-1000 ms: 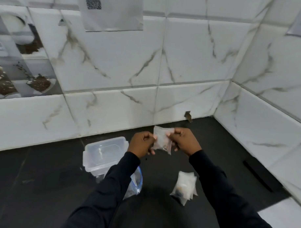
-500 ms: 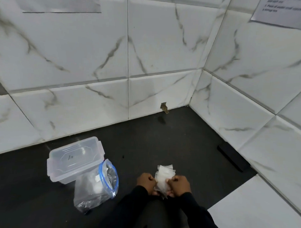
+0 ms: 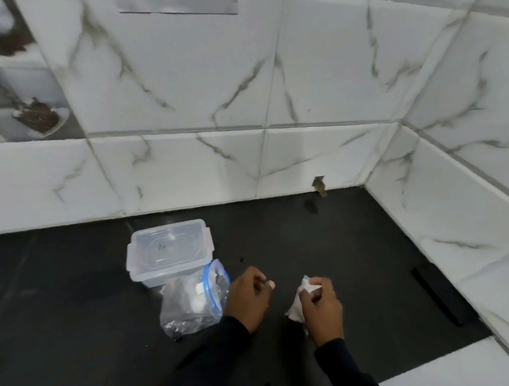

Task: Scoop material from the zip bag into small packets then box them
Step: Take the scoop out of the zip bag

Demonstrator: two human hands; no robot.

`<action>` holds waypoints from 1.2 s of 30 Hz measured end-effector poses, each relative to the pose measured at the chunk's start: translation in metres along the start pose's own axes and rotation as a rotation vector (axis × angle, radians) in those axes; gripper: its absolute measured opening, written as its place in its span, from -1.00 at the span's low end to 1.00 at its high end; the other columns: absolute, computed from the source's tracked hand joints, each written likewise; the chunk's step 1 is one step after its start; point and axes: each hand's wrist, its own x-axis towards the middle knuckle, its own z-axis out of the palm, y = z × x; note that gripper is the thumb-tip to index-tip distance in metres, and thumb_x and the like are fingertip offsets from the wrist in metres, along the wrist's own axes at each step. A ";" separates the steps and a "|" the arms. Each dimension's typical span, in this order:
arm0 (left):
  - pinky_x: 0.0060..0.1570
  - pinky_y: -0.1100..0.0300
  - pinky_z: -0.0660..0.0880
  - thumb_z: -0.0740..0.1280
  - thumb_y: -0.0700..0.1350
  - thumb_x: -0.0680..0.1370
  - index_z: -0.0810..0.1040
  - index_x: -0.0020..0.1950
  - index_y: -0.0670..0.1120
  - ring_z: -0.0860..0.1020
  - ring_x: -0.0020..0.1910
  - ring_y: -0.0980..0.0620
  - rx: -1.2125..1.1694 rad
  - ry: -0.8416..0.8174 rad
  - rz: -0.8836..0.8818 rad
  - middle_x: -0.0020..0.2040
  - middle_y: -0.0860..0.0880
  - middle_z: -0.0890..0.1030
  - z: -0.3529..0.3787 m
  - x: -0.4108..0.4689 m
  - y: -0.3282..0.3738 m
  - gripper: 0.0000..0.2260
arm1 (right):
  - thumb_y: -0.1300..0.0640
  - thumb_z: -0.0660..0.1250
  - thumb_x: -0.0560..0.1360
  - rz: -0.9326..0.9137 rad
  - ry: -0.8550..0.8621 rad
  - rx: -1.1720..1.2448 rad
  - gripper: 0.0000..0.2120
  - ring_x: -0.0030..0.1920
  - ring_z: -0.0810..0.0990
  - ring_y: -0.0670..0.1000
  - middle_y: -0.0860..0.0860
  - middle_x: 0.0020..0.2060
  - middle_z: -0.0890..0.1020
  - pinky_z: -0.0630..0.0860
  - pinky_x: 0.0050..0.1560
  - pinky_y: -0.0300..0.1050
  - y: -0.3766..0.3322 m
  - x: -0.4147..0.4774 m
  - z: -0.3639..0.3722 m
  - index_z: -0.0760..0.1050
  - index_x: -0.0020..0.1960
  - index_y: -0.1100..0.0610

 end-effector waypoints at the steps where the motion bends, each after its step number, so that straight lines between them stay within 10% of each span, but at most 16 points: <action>1: -0.21 0.11 0.62 0.37 0.02 0.51 0.45 -0.14 0.05 0.60 -0.29 0.10 0.047 0.141 0.044 -0.23 0.04 0.58 -0.021 -0.004 -0.001 -0.88 | 0.14 0.39 0.52 0.021 -0.097 0.062 -0.94 -0.29 0.62 -0.03 0.06 -0.25 0.62 0.58 -0.24 -0.09 -0.008 -0.006 0.014 0.50 -0.05 0.05; 4: -0.12 0.07 0.53 0.33 -0.02 0.52 0.42 -0.10 0.03 0.56 -0.18 0.03 0.167 0.453 0.047 -0.16 0.03 0.56 -0.078 -0.005 -0.014 -0.90 | 0.00 0.35 0.56 0.312 -0.495 0.251 -0.79 -0.35 0.63 0.05 0.18 -0.20 0.61 0.54 -0.40 -0.15 -0.022 -0.021 0.065 0.52 -0.06 0.16; 7: -0.01 0.00 0.56 0.40 -0.03 0.48 0.32 0.17 0.07 0.57 -0.06 -0.11 0.204 0.323 -0.100 0.01 -0.08 0.56 -0.106 0.006 -0.034 -0.66 | -0.19 0.37 0.51 0.586 -0.780 0.332 -0.58 -0.21 0.70 0.20 0.24 0.02 0.60 0.62 -0.23 -0.07 -0.028 -0.038 0.107 0.48 0.16 0.11; 10: -0.10 -0.08 0.62 0.43 -0.11 0.44 0.21 0.22 0.18 0.62 -0.24 -0.10 0.139 0.112 -0.139 -0.16 -0.09 0.61 -0.115 0.008 -0.042 -0.49 | 0.04 0.42 0.53 0.588 -0.777 0.414 -0.68 -0.16 0.71 0.20 0.27 0.08 0.63 0.63 -0.21 -0.07 -0.036 -0.046 0.130 0.45 0.19 0.15; 14: -0.09 -0.06 0.63 0.41 -0.22 0.43 0.26 0.17 0.18 0.58 -0.32 0.00 0.060 0.148 -0.130 -0.30 -0.05 0.56 -0.125 -0.003 -0.054 -0.50 | 0.32 0.39 0.51 0.288 -0.718 0.307 -0.88 -0.32 0.62 0.05 0.21 -0.20 0.65 0.54 -0.36 -0.19 -0.049 -0.040 0.130 0.57 0.04 0.26; 18: -0.25 0.01 0.64 0.44 -0.03 0.48 0.30 0.16 0.20 0.65 -0.24 -0.09 -0.204 0.335 -0.145 -0.08 -0.11 0.59 -0.153 -0.012 -0.057 -0.61 | 0.19 0.43 0.50 -0.114 -0.812 0.059 -0.93 -0.32 0.61 -0.03 -0.01 -0.32 0.67 0.52 -0.27 -0.20 -0.064 -0.023 0.118 0.68 -0.05 0.11; 22: -0.23 0.15 0.64 0.47 -0.04 0.49 0.28 0.29 0.19 0.59 0.07 -0.07 -0.308 0.101 -0.157 0.12 -0.07 0.52 -0.184 -0.016 -0.048 -0.50 | -0.11 0.41 0.46 -0.394 -0.953 -0.241 -0.80 -0.09 0.65 -0.08 -0.07 -0.11 0.69 0.56 -0.01 -0.22 -0.092 -0.015 0.110 0.68 -0.01 -0.04; 31: -0.20 0.16 0.53 0.51 -0.15 0.35 0.55 -0.16 -0.13 0.57 -0.23 0.04 -0.138 -0.044 0.057 -0.21 -0.03 0.60 -0.204 -0.029 -0.074 -0.82 | 0.17 0.33 0.47 -0.517 -0.816 -0.304 -0.80 -0.05 0.62 -0.10 -0.07 -0.06 0.66 0.59 0.04 -0.13 -0.108 -0.017 0.115 0.55 0.06 -0.03; 36: -0.30 0.15 0.58 0.37 -0.40 0.41 0.59 -0.22 -0.14 0.61 -0.19 0.00 -0.004 -0.037 0.050 0.00 -0.05 0.58 -0.196 -0.042 -0.085 -0.84 | 0.15 0.26 0.47 -0.550 -0.696 -0.480 -0.84 -0.20 0.60 -0.01 -0.03 -0.17 0.63 0.60 -0.07 -0.06 -0.105 -0.022 0.126 0.42 0.01 -0.06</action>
